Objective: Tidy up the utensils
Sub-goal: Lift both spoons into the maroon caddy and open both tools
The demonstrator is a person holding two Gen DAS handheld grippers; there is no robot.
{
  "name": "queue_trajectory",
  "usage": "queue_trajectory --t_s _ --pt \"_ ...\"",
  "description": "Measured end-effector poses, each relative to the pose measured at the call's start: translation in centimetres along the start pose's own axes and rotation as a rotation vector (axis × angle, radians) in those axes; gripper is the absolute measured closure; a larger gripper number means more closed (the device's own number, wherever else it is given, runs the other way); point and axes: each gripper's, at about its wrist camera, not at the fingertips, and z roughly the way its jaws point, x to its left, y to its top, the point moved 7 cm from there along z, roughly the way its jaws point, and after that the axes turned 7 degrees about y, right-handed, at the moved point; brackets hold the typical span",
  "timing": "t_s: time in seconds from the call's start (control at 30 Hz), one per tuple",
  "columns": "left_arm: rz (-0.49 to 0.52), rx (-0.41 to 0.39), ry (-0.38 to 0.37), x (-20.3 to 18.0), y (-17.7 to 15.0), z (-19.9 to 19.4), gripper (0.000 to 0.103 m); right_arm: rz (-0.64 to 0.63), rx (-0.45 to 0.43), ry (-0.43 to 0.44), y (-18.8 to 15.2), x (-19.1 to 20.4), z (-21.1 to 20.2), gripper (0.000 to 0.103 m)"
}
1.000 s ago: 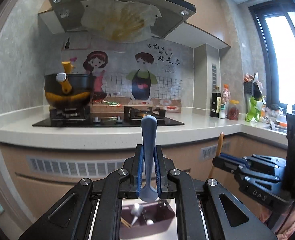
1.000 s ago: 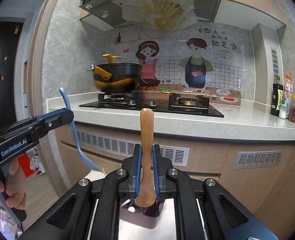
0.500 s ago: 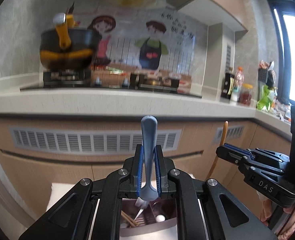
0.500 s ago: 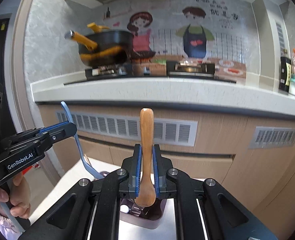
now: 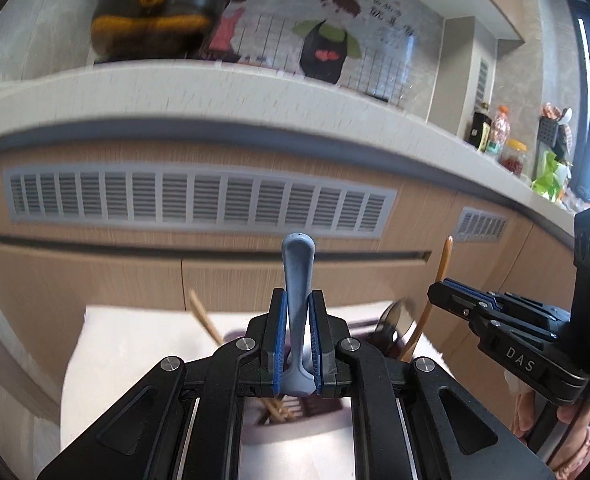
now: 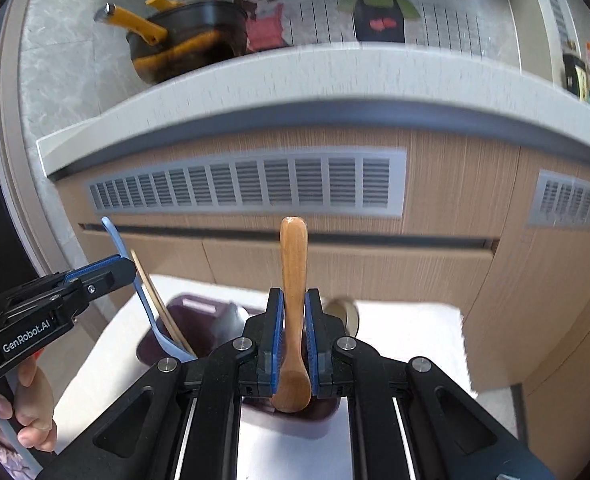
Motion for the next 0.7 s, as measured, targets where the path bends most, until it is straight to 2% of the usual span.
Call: queue_trajectory --t_s 0.33,0.5,0.57,0.63,0.67,0.7 --pt "0.006 0.112 0.041 0.1 -4.1 3.3 0.092 0.041 0.118 0.018 -4.0 -0.3 2.8 0.093" --pt "0.01 0.177 0.022 -0.5 -5.8 4.0 0.09 0.091 0.163 -0.009 -5.9 -1.3 2.9 0.091" --pt "-0.004 0.187 0.018 -0.5 -6.2 3.5 0.09 0.114 0.169 0.0 -6.3 -1.5 2.2 0.086" --pt "-0.015 0.188 0.023 -0.2 -6.4 2.8 0.089 0.12 0.155 0.006 -6.4 -1.4 0.9 0.072" --pt "-0.024 0.185 0.032 -0.1 -6.5 2.1 0.086 0.116 0.146 -0.002 -6.4 -1.3 0.1 0.067" --pt "-0.03 0.182 0.04 0.0 -6.6 1.5 0.079 0.108 0.126 -0.009 -6.4 -1.0 -1.2 0.058"
